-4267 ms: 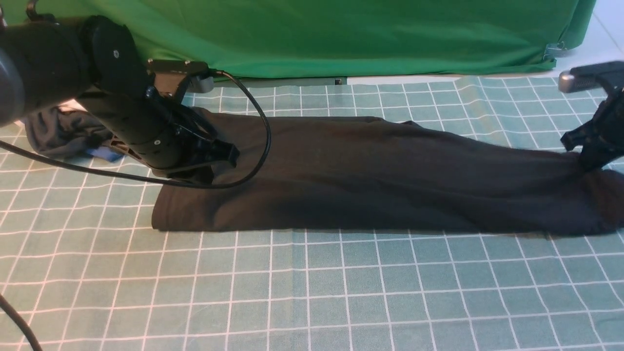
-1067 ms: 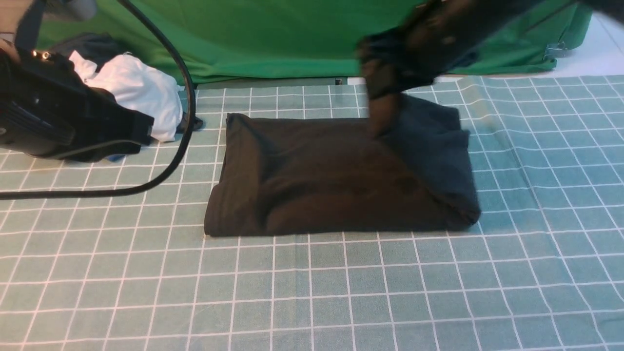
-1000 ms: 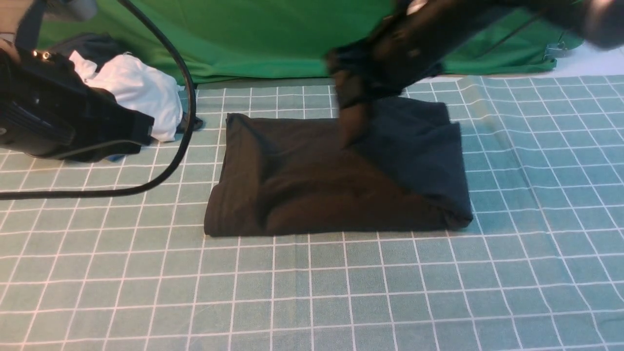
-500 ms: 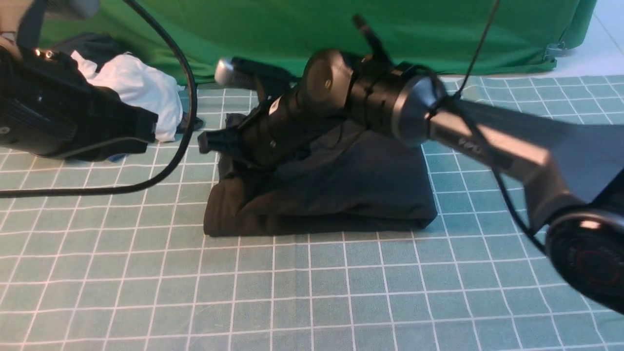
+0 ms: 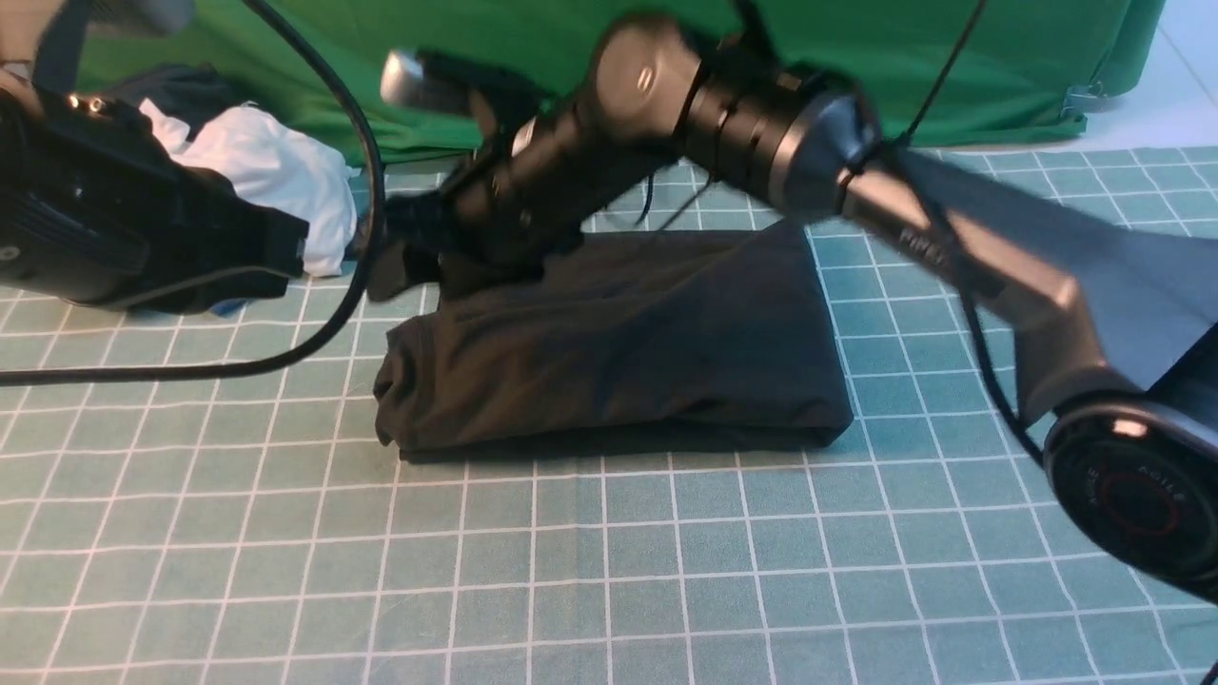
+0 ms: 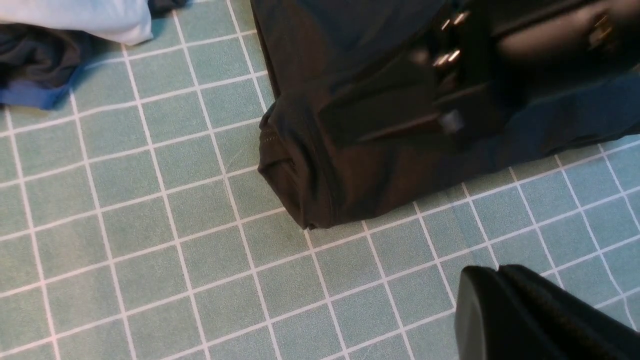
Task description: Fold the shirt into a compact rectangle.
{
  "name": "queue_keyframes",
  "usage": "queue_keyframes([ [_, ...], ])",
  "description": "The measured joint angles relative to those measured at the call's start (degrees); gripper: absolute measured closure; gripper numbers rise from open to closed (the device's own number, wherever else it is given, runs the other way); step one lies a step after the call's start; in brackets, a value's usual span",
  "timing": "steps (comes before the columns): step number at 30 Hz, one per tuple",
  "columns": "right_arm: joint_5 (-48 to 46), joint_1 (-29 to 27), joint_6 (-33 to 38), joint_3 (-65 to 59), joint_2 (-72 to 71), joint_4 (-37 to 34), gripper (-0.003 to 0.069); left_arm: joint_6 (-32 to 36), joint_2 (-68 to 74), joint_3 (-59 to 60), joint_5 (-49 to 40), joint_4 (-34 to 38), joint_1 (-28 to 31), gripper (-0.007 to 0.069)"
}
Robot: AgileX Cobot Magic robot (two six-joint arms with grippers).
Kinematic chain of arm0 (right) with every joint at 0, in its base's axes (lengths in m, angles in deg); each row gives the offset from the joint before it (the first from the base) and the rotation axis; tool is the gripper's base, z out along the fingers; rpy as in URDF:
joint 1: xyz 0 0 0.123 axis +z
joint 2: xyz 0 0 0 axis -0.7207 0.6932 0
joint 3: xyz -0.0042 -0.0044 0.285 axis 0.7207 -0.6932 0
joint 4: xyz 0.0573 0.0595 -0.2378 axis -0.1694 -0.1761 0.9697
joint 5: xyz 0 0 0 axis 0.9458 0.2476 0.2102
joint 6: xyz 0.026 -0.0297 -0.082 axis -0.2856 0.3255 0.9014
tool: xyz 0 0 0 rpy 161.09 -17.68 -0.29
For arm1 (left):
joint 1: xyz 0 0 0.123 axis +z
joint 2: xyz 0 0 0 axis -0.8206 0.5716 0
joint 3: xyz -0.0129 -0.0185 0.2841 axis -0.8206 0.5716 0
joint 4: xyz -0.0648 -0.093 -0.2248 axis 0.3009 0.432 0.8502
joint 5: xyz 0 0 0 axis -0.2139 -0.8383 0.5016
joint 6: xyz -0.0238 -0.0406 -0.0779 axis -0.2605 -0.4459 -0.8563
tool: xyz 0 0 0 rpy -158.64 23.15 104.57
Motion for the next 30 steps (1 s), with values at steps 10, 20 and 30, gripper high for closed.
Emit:
queue_keyframes([
  [10,-15.98,-9.63,1.43,12.86,-1.59,19.95,0.0629,-1.21,4.37,0.00,3.36,2.03,0.00,0.0613],
  [20,-16.59,-17.69,4.35,-9.15,-16.16,21.37,0.0663,3.61,22.40,0.00,13.22,10.79,-1.11,0.0613],
  [30,-13.05,-14.21,8.83,-30.36,-14.72,20.63,0.0662,5.87,38.63,0.00,19.54,13.04,-0.91,0.0613],
])
